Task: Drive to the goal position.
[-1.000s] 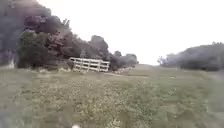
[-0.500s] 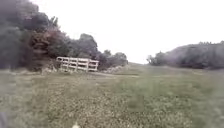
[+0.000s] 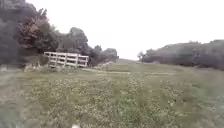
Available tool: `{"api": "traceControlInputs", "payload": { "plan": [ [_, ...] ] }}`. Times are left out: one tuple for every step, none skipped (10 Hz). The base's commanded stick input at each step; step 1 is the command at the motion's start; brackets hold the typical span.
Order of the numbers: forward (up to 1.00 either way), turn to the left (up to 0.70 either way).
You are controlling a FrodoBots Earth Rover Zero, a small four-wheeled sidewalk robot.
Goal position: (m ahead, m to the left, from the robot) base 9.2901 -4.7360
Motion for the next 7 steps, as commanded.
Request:
{"api": "traceControlInputs", "payload": {
  "plan": [
    [1.0,0.0],
    [1.0,0.0],
    [1.0,0.0],
    [0.96,0.0],
    [0.9,0.0],
    [0.85,0.0],
    [0.85,0.0]
  ]
}}
